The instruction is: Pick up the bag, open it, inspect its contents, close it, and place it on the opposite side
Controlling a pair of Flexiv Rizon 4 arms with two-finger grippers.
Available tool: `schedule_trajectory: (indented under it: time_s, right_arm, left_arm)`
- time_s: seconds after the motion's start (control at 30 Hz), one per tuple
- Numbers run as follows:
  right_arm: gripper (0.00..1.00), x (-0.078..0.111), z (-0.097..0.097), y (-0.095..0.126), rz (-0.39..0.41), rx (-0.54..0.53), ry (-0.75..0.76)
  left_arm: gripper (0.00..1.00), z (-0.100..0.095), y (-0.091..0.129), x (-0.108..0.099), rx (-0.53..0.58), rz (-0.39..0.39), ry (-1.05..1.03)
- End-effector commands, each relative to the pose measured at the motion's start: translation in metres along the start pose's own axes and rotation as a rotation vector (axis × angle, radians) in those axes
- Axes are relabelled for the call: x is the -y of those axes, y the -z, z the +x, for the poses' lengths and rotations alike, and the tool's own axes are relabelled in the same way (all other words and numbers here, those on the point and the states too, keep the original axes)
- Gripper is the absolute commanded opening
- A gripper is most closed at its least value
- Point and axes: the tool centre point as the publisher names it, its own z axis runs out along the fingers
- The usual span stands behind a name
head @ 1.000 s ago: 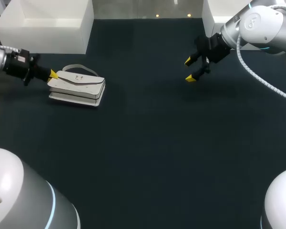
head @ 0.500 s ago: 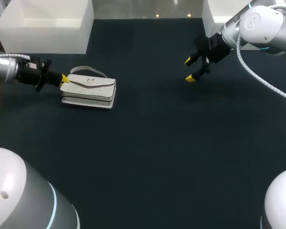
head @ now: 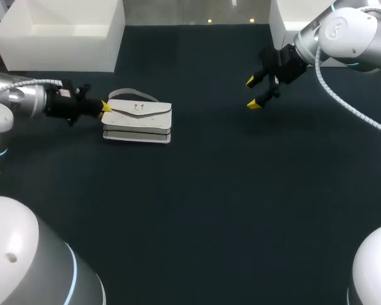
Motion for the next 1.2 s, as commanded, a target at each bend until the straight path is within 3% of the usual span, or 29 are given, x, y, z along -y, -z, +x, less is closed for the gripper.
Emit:
schedule_trajectory:
  time_s: [0.03,0.43,0.8,1.2]
  right_arm:
    - [1.00,0.000,-0.001,0.000,-0.002,-0.003,0.001]
    - [1.00,0.000,-0.001,0.000,-0.002,-0.003,0.001]
    - [1.00,0.000,-0.001,0.000,-0.002,-0.003,0.001]
    - [1.00,0.000,-0.001,0.000,-0.002,-0.003,0.001]
  left_arm:
    - [0.00,0.009,-0.015,0.000,0.001,0.169,-0.002]
    - [0.00,0.024,-0.056,0.010,-0.035,0.086,-0.022]
    - [0.00,0.031,-0.073,0.016,-0.051,0.036,-0.035]
    - [0.00,0.046,-0.105,0.013,-0.073,-0.013,-0.052]
